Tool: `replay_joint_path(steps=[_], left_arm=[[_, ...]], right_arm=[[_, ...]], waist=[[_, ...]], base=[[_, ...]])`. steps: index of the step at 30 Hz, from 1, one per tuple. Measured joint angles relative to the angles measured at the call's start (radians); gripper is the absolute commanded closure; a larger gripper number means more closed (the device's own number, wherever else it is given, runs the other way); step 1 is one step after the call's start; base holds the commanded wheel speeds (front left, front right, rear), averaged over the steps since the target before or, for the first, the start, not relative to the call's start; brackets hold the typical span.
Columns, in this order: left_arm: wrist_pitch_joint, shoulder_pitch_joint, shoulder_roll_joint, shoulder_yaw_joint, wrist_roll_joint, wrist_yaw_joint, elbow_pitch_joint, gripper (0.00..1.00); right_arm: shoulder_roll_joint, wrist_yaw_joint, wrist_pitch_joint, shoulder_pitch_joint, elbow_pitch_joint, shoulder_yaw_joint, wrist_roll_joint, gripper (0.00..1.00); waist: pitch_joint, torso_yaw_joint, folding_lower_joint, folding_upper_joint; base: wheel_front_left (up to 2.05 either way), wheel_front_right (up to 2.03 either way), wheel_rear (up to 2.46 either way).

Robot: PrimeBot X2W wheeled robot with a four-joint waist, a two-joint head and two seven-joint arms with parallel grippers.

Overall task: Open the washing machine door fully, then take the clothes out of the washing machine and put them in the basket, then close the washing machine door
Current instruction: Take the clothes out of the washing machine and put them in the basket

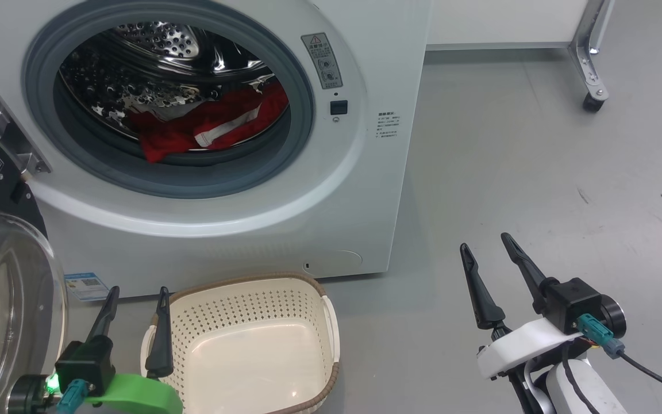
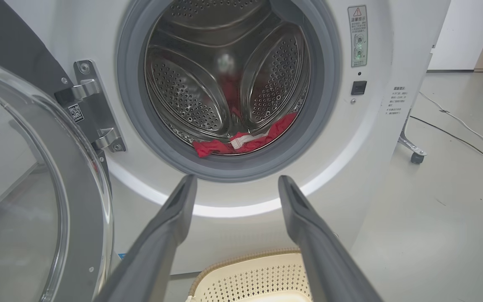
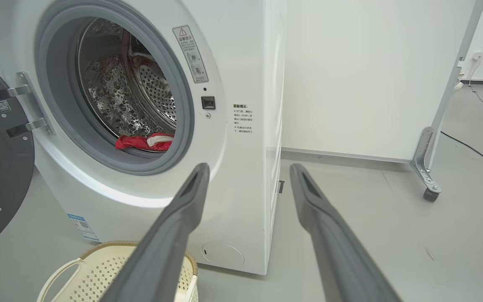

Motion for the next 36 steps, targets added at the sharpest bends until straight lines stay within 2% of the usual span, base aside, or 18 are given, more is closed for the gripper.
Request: replay_joint_path(steps=[22,36], left_arm=[[-0.002,0.0,0.0,-0.007,0.007,0.001,-0.016,0.0],[-0.001,-0.047,-0.001,-0.027,0.007,-0.002,-0.037,0.0]], right_arm=[[0.0,-0.009,0.0,0.017,0.061,0.002,0.022,0.0],[0.0,-0.011,0.0,-0.021,0.027,0.0,0.01,0.0]], waist=[[0.007,0.0,0.0,0.0],[0.096,-0.003,0.0,0.0]], base=[[0.0,0.0,0.0],[0.0,0.0,0.0]])
